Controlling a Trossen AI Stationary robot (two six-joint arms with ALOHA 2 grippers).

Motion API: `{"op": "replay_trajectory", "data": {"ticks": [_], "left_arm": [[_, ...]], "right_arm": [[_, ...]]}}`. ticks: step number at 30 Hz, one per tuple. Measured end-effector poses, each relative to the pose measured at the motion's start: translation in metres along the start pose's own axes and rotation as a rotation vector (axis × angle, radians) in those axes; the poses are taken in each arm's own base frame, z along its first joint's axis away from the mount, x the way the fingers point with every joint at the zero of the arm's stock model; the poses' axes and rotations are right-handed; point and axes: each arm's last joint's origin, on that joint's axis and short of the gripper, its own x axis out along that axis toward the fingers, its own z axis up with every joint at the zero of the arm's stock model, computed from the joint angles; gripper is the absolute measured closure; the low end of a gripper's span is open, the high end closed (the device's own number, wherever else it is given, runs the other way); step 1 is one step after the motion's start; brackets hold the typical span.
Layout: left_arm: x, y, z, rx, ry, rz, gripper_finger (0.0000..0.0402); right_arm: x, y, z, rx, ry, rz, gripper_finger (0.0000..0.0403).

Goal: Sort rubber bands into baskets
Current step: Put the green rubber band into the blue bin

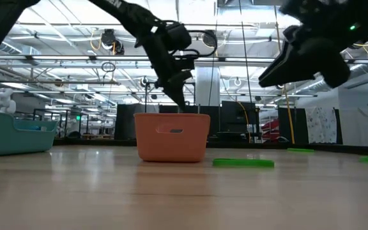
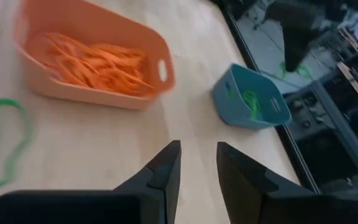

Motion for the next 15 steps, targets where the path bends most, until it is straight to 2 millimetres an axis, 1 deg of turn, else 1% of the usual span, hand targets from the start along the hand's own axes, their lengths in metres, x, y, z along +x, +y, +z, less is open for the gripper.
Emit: {"op": "replay_trajectory", "data": {"ticks": [3,6,8,11,15], "left_arm": [[0.009,0.013,-0.004,-0.090,0.009,-0.057,0.0401],[0.020,0.018,-0.010,-0.114,0.033,-0.126,0.0395],[0.024,0.019,-0.011,-0.119,0.036,-0.138,0.0389],[0.031,0.016,-0.013,-0.111,0.050,-0.142,0.0378],[0.031,0.013,-0.012,-0.097,0.049,-0.123,0.0352]], "right_arm": [[0.008,-0.007,-0.001,0.019,0.021,-0.028,0.0310],[0.016,-0.014,0.000,0.037,0.033,-0.057,0.0310],[0.021,-0.019,0.004,0.041,0.018,-0.072,0.0310],[0.029,-0.026,0.013,-0.003,-0.024,-0.092,0.0310],[0.040,-0.038,0.027,-0.062,-0.124,-0.029,0.0310]]}}
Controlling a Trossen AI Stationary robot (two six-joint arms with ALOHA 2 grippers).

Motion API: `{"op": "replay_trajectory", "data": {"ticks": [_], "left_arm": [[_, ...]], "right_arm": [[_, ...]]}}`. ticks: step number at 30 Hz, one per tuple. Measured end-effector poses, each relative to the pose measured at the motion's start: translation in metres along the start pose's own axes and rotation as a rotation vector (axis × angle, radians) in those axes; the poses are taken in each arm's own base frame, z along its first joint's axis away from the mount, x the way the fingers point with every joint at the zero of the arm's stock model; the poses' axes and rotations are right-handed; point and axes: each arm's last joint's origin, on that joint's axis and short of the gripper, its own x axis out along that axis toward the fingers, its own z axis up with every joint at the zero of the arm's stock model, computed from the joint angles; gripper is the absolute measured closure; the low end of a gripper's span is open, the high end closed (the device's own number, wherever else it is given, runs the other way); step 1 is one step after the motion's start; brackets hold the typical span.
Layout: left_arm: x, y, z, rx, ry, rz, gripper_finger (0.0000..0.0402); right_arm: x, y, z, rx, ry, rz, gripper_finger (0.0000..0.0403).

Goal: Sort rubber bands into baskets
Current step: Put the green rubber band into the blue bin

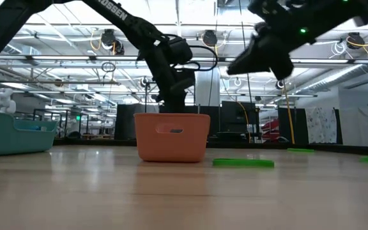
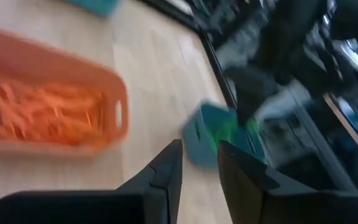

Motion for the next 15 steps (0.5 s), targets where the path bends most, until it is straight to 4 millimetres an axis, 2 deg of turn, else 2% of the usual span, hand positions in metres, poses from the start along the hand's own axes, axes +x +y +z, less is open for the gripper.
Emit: {"op": "replay_trajectory", "data": {"ticks": [5,10,13,15], "left_arm": [[0.000,0.001,-0.001,-0.006,0.008,0.016,0.0303],[0.000,0.002,-0.001,0.010,0.012,0.075,0.0254],[-0.010,0.003,-0.002,0.057,0.039,0.085,0.0238],[-0.020,0.003,-0.004,0.081,0.065,0.082,0.0234]], "right_arm": [[0.017,-0.021,0.003,-0.005,-0.078,0.043,0.0310],[0.034,-0.043,-0.007,-0.032,-0.010,-0.028,0.0310],[0.041,-0.054,-0.014,0.002,0.028,-0.061,0.0310],[0.044,-0.058,-0.017,0.086,0.045,-0.068,0.0310]]}}
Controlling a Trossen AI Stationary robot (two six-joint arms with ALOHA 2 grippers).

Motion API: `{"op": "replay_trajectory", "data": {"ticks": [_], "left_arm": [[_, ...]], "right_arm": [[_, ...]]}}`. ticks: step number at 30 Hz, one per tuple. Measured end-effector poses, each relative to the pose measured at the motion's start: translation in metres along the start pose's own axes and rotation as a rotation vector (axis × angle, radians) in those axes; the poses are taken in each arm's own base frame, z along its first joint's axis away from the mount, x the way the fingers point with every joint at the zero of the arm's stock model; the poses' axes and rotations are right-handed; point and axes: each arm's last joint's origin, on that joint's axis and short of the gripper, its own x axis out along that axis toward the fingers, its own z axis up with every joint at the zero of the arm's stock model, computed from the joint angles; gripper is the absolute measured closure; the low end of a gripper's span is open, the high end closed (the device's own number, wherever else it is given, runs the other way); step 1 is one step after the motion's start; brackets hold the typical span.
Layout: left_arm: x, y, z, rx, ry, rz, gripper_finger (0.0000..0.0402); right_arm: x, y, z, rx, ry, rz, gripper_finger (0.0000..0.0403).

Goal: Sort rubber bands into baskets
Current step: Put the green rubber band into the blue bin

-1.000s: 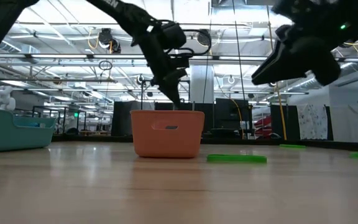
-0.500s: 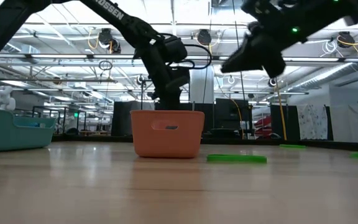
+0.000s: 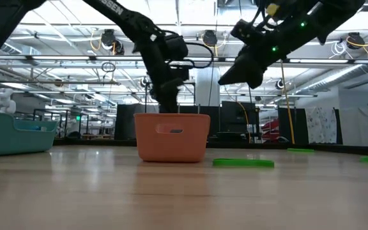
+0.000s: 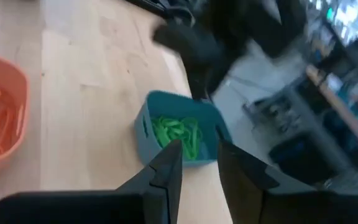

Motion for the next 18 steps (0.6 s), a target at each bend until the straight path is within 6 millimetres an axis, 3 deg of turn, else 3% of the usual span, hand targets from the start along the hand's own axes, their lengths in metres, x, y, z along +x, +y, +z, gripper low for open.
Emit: {"op": "replay_trajectory", "data": {"ticks": [5,9,13,18], "left_arm": [[-0.040,-0.009,-0.020,0.028,0.172,-0.101,0.0233],[-0.077,-0.028,-0.039,0.011,0.340,-0.213,0.0233],[-0.112,-0.059,-0.056,-0.032,0.388,-0.239,0.0233],[-0.143,-0.112,-0.098,0.022,0.350,-0.289,0.0233]], "right_arm": [[0.003,0.000,-0.001,0.079,-0.035,0.146,0.0310],[0.002,0.002,0.005,0.097,-0.118,0.241,0.0310],[0.001,0.005,0.006,0.101,-0.150,0.345,0.0310],[0.000,0.005,0.007,0.146,-0.150,0.373,0.0310]]}}
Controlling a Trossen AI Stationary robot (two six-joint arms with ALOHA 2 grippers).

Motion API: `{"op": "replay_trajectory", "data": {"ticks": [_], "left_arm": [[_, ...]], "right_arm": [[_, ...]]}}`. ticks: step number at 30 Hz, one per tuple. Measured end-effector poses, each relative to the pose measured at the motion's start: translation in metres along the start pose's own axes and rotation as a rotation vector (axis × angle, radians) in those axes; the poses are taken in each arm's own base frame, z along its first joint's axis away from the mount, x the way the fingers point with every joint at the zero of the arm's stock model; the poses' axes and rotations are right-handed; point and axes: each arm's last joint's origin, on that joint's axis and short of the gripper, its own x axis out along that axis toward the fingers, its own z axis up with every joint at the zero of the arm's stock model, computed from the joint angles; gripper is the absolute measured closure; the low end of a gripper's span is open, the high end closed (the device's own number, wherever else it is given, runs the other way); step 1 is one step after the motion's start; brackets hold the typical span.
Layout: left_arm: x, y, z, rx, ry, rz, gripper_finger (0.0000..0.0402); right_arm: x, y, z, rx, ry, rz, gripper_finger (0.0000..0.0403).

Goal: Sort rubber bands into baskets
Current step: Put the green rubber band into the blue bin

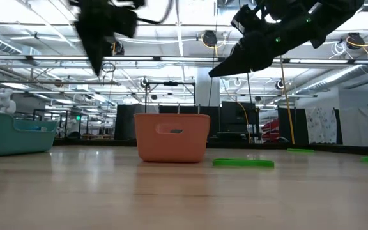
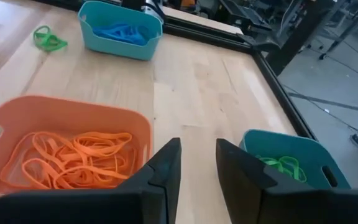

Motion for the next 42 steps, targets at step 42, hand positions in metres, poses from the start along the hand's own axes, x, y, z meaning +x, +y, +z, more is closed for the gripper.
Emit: {"op": "replay_trajectory", "data": {"ticks": [42], "left_arm": [[0.154,-0.099,-0.088,0.405,0.242,0.054,0.0248]], "right_arm": [[0.001,-0.005,0.003,-0.021,-0.030,-0.023,0.0310]]}}
